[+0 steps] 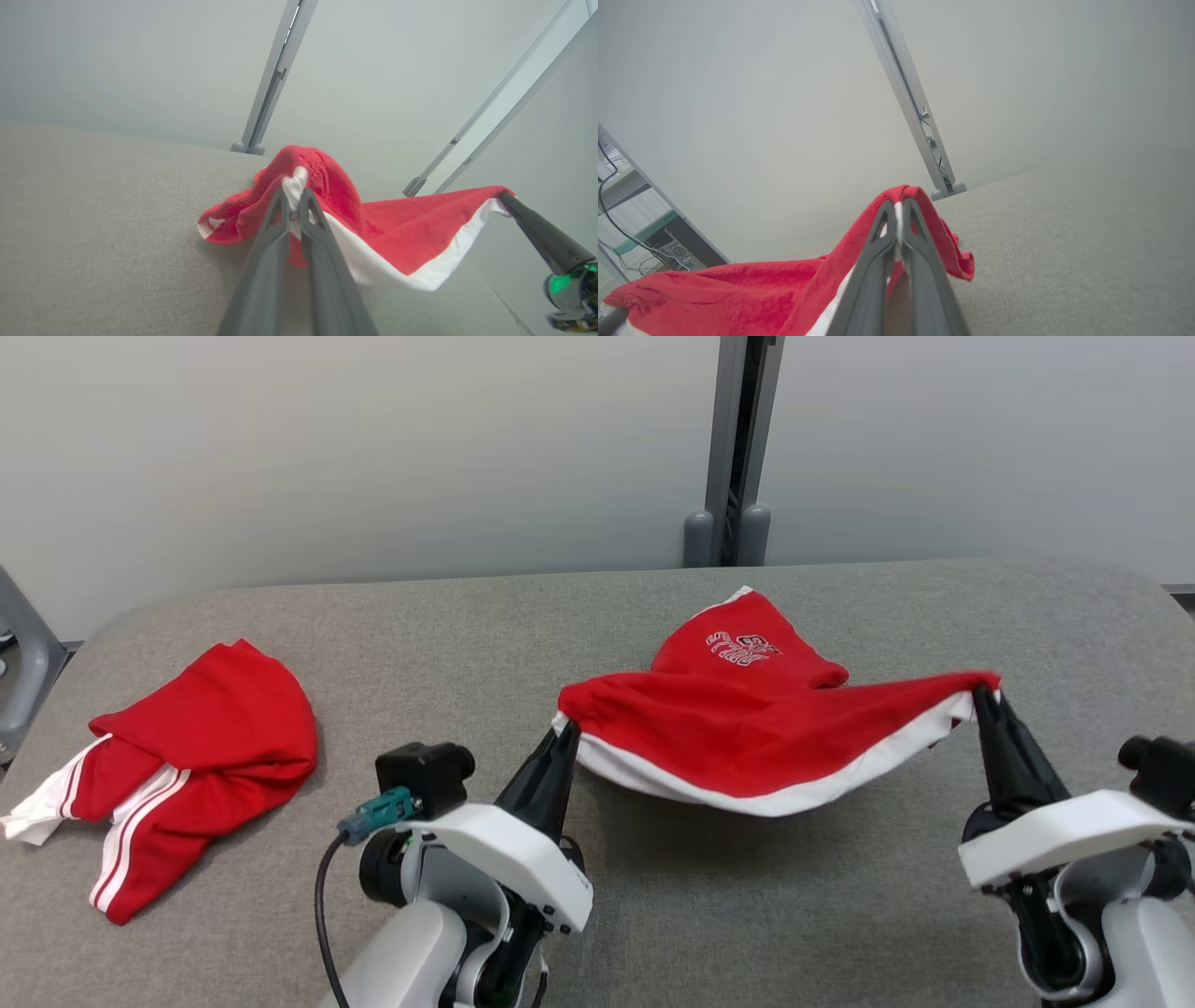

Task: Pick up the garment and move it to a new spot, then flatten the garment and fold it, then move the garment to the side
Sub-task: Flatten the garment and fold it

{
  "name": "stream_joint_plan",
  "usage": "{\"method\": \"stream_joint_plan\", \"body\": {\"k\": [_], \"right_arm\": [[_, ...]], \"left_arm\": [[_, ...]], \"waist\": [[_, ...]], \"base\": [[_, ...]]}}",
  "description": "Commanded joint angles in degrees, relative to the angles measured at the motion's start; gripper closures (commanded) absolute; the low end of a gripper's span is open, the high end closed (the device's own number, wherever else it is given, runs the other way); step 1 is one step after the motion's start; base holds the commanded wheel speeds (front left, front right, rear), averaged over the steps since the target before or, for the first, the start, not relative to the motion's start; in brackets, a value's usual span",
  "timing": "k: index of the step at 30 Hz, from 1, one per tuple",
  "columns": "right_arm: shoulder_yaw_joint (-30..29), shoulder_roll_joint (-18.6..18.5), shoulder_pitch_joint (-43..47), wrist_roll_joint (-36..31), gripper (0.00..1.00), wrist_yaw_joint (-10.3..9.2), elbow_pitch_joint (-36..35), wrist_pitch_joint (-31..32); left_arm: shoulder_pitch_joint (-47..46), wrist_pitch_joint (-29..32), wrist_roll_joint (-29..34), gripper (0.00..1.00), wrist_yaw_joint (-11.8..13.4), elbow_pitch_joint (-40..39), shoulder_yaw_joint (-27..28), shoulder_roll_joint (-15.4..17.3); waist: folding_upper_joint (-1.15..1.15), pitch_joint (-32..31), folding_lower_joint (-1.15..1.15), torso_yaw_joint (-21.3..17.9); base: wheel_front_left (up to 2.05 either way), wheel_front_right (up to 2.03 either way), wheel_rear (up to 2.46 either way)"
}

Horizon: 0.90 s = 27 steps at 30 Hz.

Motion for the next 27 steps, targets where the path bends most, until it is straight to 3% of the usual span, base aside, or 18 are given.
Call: {"method": "stream_joint_plan", "body": {"k": [1,9,15,21,23,27], "right_arm": [[-0.52,-0.23,-1.30,0.28,1.00,-0.01,-2.10,1.22],[-4.08,-0.22,-6.62,2.67,1.00,-0.01,-13.67,6.65],[-6.19,-0.25,-11.74,2.58,1.00,-0.01,-18.15,11.97],[-6.62,-0.27,-21.29,2.39,1.00,0.00,-15.04,16.35],[-7.22,-0.26,-27.52,3.19,1.00,-0.01,-12.00,17.55],[-7.19,-0.21,-42.27,1.21,1.00,0.00,-3.66,16.89]], "left_arm": [[-1.71,0.72,-0.38,1.00,0.26,-1.37,0.44,0.58],[-6.53,6.83,-0.59,1.00,3.68,-9.57,1.60,1.83],[-10.96,14.33,-4.09,1.00,5.23,-14.27,3.71,2.99],[-19.74,20.66,-6.47,1.00,6.23,-12.21,6.77,4.26],[-24.92,22.62,-7.25,1.00,6.84,-10.29,8.41,4.39],[-37.25,24.40,-6.52,1.00,5.68,-4.12,9.90,4.51]], "waist": [[0.00,-0.50,0.00,-0.32],[0.00,-1.94,0.00,-1.39],[0.00,-0.76,0.00,-2.02],[0.00,3.71,0.00,-3.08],[0.00,7.83,0.00,-3.86],[0.00,16.24,0.00,-5.38]], "base": [[0.00,0.00,0.00],[0.00,0.00,0.00],[0.00,0.00,0.00],[0.00,0.00,0.00],[0.00,0.00,0.00],[0.00,0.00,0.00]]}}
